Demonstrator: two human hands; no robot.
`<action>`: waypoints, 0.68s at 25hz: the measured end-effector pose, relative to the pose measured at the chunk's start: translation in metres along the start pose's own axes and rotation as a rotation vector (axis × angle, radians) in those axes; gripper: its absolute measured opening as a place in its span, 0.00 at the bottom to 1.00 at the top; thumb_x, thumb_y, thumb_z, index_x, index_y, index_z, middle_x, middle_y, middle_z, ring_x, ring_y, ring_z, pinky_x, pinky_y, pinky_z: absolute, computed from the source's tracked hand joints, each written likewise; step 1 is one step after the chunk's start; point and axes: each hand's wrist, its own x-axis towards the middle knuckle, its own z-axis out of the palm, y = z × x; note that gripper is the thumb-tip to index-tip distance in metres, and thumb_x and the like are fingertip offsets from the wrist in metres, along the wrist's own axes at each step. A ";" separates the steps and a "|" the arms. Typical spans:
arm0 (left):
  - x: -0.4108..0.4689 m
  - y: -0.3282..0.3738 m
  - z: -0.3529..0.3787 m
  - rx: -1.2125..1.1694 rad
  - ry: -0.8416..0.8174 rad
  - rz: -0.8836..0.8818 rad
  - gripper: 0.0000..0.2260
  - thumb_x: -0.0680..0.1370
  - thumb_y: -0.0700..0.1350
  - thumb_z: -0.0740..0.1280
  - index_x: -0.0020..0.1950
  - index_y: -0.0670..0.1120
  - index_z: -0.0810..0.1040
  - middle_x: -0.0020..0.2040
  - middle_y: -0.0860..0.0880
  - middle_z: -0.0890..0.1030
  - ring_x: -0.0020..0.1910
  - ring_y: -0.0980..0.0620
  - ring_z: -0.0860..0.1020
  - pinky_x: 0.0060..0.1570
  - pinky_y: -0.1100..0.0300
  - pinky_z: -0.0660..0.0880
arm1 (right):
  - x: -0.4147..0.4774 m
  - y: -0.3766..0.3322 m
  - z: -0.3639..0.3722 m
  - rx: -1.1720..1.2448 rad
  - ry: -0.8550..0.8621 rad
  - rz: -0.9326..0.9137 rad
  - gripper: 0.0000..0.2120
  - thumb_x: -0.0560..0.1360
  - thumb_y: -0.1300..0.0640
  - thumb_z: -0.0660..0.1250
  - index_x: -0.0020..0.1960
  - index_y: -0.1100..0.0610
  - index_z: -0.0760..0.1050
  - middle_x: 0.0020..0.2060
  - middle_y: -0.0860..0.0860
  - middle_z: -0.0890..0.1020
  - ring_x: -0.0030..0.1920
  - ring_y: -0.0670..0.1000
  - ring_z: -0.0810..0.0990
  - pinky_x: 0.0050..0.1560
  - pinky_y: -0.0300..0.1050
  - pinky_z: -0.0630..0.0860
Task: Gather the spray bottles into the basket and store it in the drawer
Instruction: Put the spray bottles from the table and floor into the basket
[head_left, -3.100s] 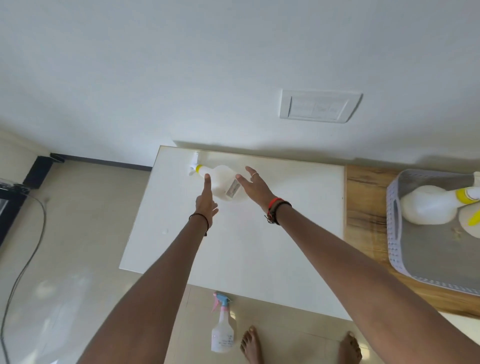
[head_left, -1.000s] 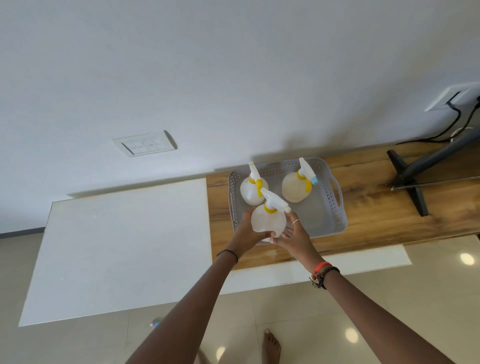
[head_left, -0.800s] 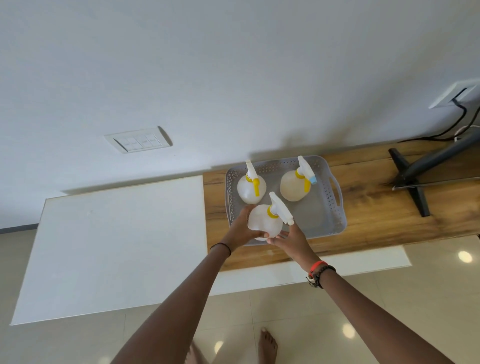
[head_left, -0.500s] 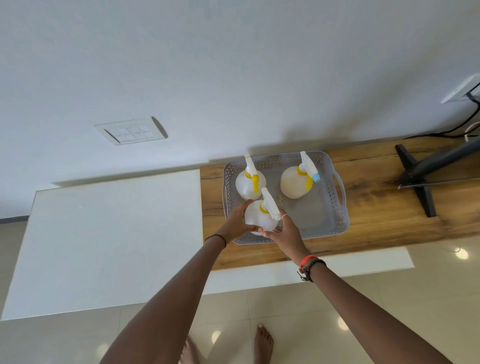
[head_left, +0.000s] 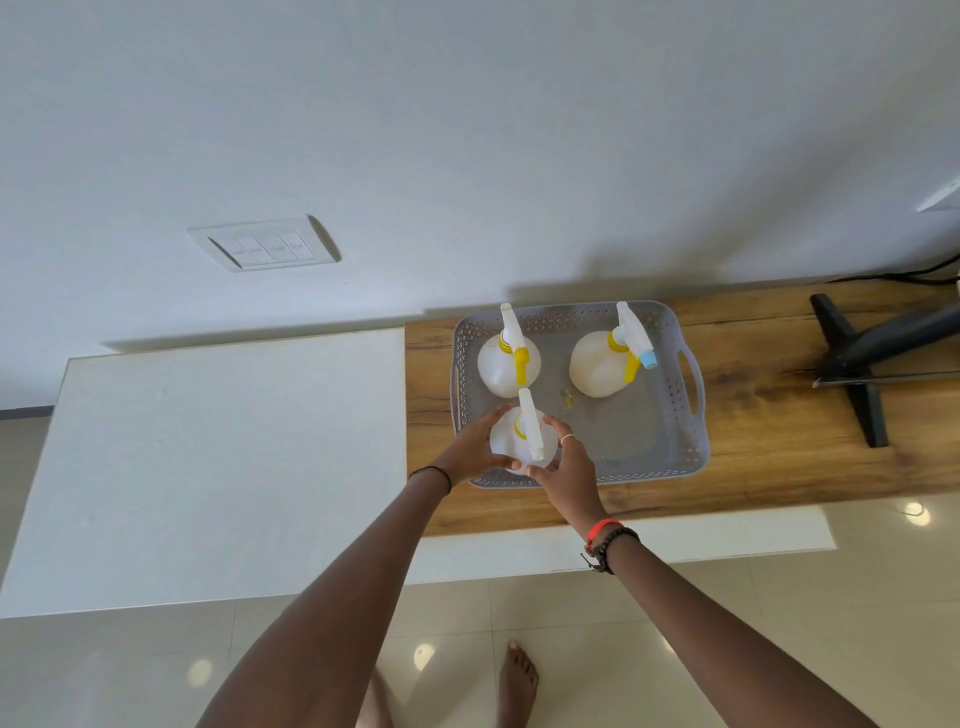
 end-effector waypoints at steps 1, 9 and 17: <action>0.001 0.001 -0.001 0.019 -0.013 0.002 0.40 0.70 0.39 0.75 0.77 0.42 0.58 0.72 0.41 0.70 0.71 0.43 0.68 0.71 0.44 0.66 | 0.000 -0.001 0.000 -0.021 0.001 0.003 0.36 0.68 0.63 0.74 0.72 0.54 0.64 0.62 0.57 0.74 0.64 0.56 0.72 0.58 0.51 0.77; 0.003 -0.002 -0.006 0.091 -0.041 -0.017 0.40 0.70 0.38 0.75 0.77 0.43 0.58 0.71 0.42 0.71 0.70 0.43 0.69 0.71 0.46 0.66 | 0.001 -0.009 -0.003 -0.138 -0.029 0.032 0.32 0.69 0.60 0.74 0.70 0.54 0.65 0.60 0.58 0.76 0.62 0.58 0.75 0.58 0.51 0.78; -0.013 0.003 -0.001 0.114 0.097 -0.022 0.39 0.72 0.38 0.73 0.78 0.42 0.56 0.76 0.41 0.63 0.76 0.44 0.62 0.75 0.51 0.60 | 0.001 -0.021 -0.012 -0.171 -0.076 0.095 0.35 0.69 0.61 0.73 0.72 0.57 0.62 0.64 0.59 0.74 0.65 0.60 0.72 0.63 0.53 0.73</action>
